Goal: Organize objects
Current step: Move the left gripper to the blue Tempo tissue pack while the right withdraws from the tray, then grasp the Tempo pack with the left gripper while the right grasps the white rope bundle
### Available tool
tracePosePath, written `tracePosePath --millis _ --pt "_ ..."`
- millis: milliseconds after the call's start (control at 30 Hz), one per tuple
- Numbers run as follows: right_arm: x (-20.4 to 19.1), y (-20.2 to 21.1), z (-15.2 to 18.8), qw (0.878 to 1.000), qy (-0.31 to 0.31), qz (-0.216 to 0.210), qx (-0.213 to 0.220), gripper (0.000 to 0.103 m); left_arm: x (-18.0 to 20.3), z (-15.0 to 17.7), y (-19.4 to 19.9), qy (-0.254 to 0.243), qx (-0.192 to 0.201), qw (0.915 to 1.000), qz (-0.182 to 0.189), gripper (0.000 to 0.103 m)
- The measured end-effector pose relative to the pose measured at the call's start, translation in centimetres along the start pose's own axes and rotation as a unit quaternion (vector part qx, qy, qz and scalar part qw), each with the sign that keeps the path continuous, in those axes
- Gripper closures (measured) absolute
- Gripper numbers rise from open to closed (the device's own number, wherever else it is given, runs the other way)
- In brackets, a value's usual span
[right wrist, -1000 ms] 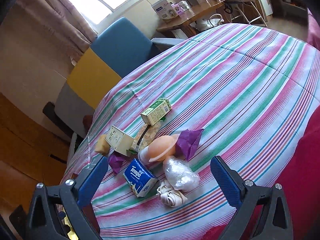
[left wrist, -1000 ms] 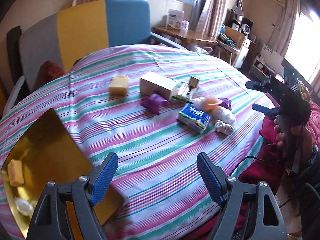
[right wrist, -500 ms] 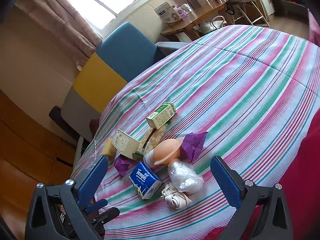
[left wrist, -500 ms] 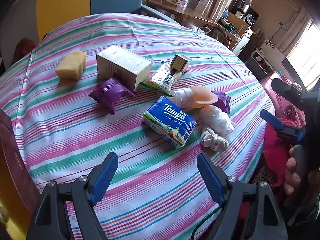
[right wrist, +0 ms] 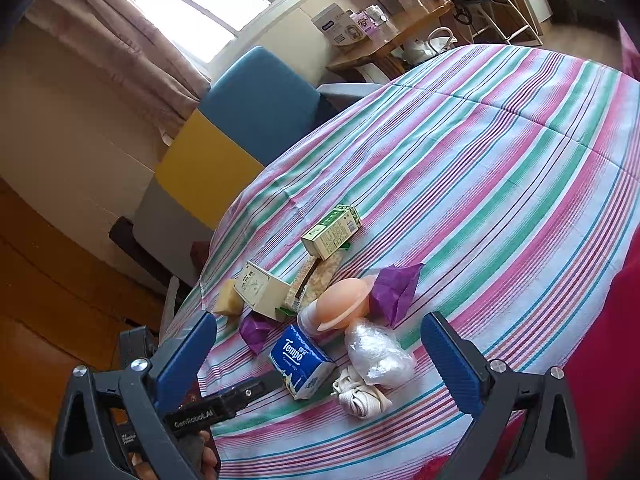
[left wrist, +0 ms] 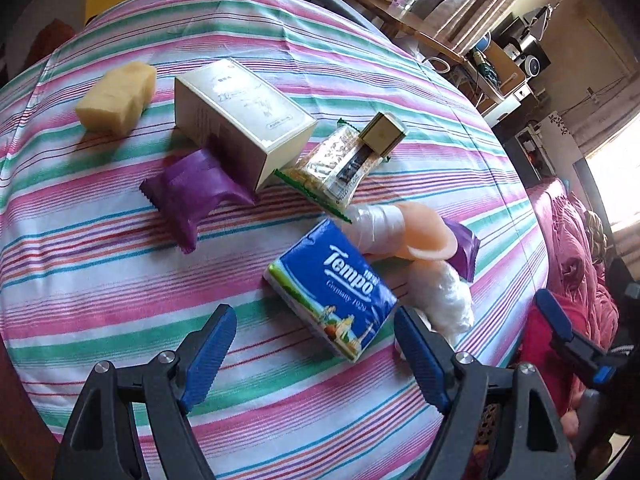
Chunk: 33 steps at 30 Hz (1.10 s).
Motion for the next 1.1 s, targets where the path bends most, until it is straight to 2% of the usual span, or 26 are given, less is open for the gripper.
tracePosePath --millis 267,367,433,533,700,833,1100 --pt "0.0 0.0 0.0 1.0 -0.003 -0.006 0.001 0.0 1.9 -2.4 -3.0 0.0 0.004 0.9992 -0.04 0.021" --pt "0.0 0.0 0.0 1.0 -0.004 -0.006 0.0 0.0 2.1 -2.1 -4.7 -0.023 -0.017 0.9968 -0.075 0.022" --pt "0.0 0.0 0.0 1.0 -0.004 -0.007 0.0 0.0 2.0 -1.8 -4.5 -0.033 -0.005 0.997 -0.071 0.022" --pt "0.0 0.0 0.0 1.0 -0.004 -0.005 0.0 0.0 1.3 -1.2 -4.0 -0.034 -0.008 0.9972 -0.066 0.028" --pt "0.1 -0.2 0.0 1.0 -0.004 -0.001 -0.006 0.0 -0.2 0.4 -2.7 -0.046 -0.015 0.9972 -0.057 0.03" --pt "0.1 -0.5 0.1 1.0 -0.002 0.004 -0.017 0.0 -1.3 2.0 -1.5 -0.074 -0.002 0.9961 -0.048 0.031" --pt "0.2 -1.0 0.3 0.999 0.0 0.015 -0.034 0.0 -3.1 5.0 0.4 -0.084 0.019 0.9957 -0.033 0.031"
Point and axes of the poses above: each gripper's, at about its wrist camera, not at the fingertips, and y roughly against the way its jaws point, x to its right, z to its underside, the point moved 6 cm from there along -y, roughly the way its jaws point, and after that the axes turned 11 degrees about y, right-handed, at the moved point
